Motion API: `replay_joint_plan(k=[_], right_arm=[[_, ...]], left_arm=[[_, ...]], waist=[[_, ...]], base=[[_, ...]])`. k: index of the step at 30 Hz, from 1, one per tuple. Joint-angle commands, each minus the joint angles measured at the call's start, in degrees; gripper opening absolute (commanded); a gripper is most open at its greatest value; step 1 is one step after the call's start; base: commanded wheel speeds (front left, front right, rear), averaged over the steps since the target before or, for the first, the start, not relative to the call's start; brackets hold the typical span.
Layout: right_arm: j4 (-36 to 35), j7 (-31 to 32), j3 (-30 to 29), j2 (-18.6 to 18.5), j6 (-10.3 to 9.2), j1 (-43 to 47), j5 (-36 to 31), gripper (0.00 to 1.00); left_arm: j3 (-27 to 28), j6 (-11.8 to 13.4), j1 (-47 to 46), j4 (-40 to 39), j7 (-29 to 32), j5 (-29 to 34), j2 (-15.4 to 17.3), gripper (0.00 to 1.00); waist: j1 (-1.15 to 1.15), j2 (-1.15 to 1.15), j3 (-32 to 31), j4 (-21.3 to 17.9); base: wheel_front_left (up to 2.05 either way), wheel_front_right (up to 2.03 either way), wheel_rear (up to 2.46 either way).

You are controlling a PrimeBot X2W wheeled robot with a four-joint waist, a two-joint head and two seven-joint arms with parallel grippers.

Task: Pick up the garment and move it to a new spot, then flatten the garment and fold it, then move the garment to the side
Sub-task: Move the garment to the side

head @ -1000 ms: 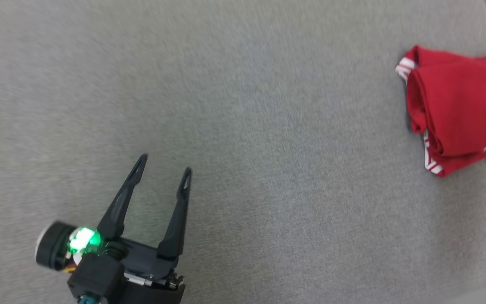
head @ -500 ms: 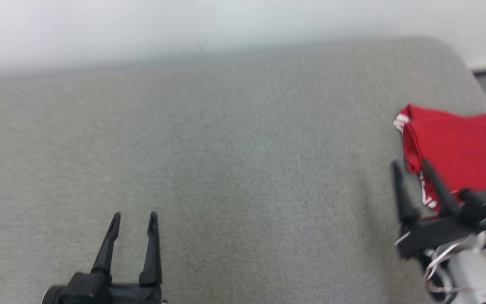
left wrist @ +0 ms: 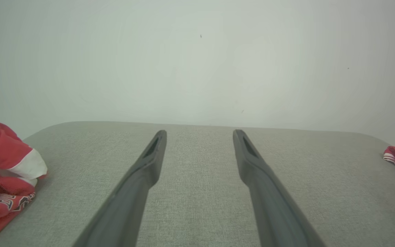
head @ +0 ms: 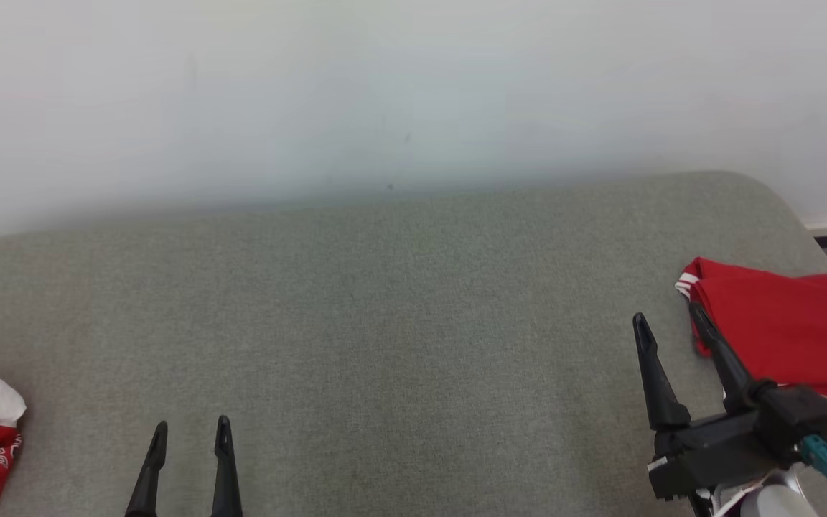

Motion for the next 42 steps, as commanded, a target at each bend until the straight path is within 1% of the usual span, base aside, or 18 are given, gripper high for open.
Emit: replay_joint_plan(k=[1, 4, 5, 8, 14, 18, 24, 42], right_arm=[[-1.5, 0.0, -0.7, 0.9, -0.11, 2.0, -1.5, 1.0], [-3.6, 0.0, -1.9, 2.7, -0.11, 5.3, -3.2, 1.0], [-3.6, 0.0, -1.9, 2.7, -0.11, 5.3, -3.2, 1.0], [-4.9, 0.0, -2.6, 4.0, -0.11, 8.3, -4.6, 1.0], [-6.7, 0.0, -4.3, 6.3, -0.11, 14.0, -5.6, 1.0], [-7.3, 0.0, -5.0, 7.1, -0.11, 16.4, -5.7, 1.0], [-8.0, 0.0, -4.7, 7.4, -0.11, 17.6, -5.6, 1.0], [-8.4, 0.0, -5.7, 7.5, -0.11, 18.5, -5.2, 1.0]], left_arm=[[0.8, -0.6, 1.4, -0.4, -0.2, 0.9, -0.4, 1.0], [2.0, -1.9, 2.7, -0.9, -0.2, 1.3, -0.9, 1.0], [2.0, -1.9, 2.7, -0.9, -0.2, 1.3, -0.9, 1.0], [2.8, -3.5, 3.7, -1.1, -0.2, 2.0, -1.3, 1.0], [3.1, -5.4, 5.4, -1.8, -0.2, 5.4, -1.8, 1.0], [2.7, -5.9, 6.4, -1.4, -0.2, 6.9, -1.9, 1.0], [2.7, -5.7, 7.1, -1.0, -0.2, 8.0, -2.1, 1.0], [1.9, -5.5, 7.4, 0.2, -0.2, 8.1, -2.2, 1.0]], waist=[[0.01, 0.01, -2.0, 1.3], [0.01, 0.01, -2.9, 1.5], [0.01, 0.01, -2.9, 1.5], [0.01, 0.01, -3.7, 1.8], [0.01, 0.01, -4.6, 1.9], [0.01, 0.01, -5.1, 1.5], [0.01, 0.01, -5.4, 0.9], [0.01, 0.01, -5.4, 1.6]], base=[[0.0, 0.0, 0.0], [0.0, 0.0, 0.0], [0.0, 0.0, 0.0], [0.0, 0.0, 0.0], [0.0, 0.0, 0.0], [0.0, 0.0, 0.0], [0.0, 0.0, 0.0], [0.0, 0.0, 0.0]])
